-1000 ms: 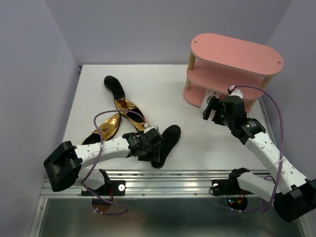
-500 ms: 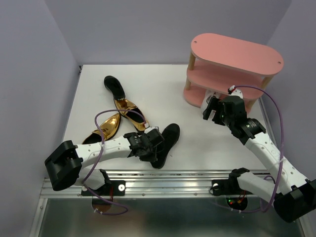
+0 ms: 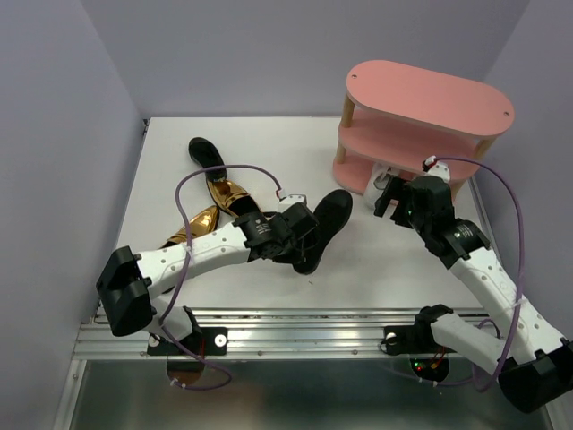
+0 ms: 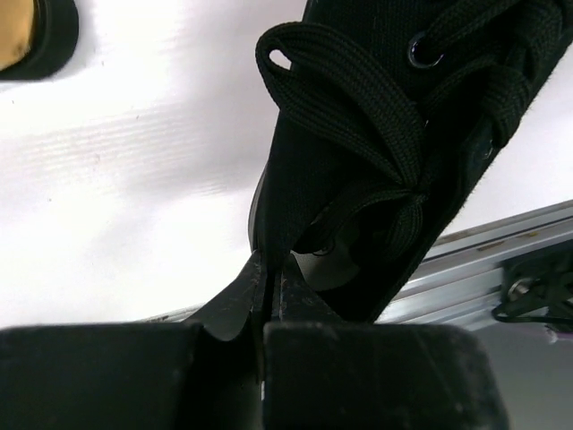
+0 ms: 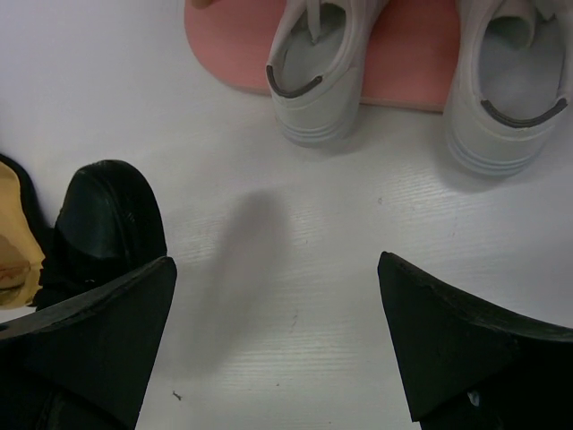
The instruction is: Place and organize the shoes onto the shoe shelf
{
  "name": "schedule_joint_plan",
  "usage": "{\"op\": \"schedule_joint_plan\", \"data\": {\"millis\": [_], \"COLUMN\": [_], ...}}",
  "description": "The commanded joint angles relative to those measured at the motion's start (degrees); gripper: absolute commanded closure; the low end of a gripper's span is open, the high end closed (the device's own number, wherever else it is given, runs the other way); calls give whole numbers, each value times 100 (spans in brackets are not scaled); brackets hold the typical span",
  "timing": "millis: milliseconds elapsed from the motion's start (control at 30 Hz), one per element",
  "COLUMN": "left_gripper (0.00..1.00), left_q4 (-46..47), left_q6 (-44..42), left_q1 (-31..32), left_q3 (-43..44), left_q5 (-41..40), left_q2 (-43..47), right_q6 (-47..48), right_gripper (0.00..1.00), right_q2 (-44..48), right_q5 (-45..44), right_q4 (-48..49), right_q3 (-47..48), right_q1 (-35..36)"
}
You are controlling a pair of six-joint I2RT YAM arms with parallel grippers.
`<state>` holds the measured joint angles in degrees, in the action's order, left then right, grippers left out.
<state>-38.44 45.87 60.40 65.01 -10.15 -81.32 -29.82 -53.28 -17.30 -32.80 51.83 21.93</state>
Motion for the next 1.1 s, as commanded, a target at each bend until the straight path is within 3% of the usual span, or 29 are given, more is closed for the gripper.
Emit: {"op": "schedule_joint_plan", "data": {"millis": [0,200,433,600,800,1067], "left_gripper": [100,100,100,100,100,100], "left_q4": [-233,-638,-744,-1096,-657,-762], "left_q6": [-201,-560,-1088,-1168,-1177,-1229], "left_q1": [16,-37,-344,-573,-819,-951], "left_q3": [731,1759,3558,4633,5512,6980], "left_q5": [-382,-434,22,-22,92,241], "left_q2": [55,-129,-1261,-2071,-2625,-3610], "right_q6": [-15,-138,-243,-304,-375,-331], "right_gripper": [0,0,0,0,0,0], "right_q2": [308,880,1249,1258,1311,1285], "right_q5": [-510,-985,-1478,-1461,-1390,-1364], "right_q4": [-43,-34,-156,-367,-403,-473], "right_q3": [327,406,652,723,688,758], "right_q1": [21,21,21,21,21,21]}}
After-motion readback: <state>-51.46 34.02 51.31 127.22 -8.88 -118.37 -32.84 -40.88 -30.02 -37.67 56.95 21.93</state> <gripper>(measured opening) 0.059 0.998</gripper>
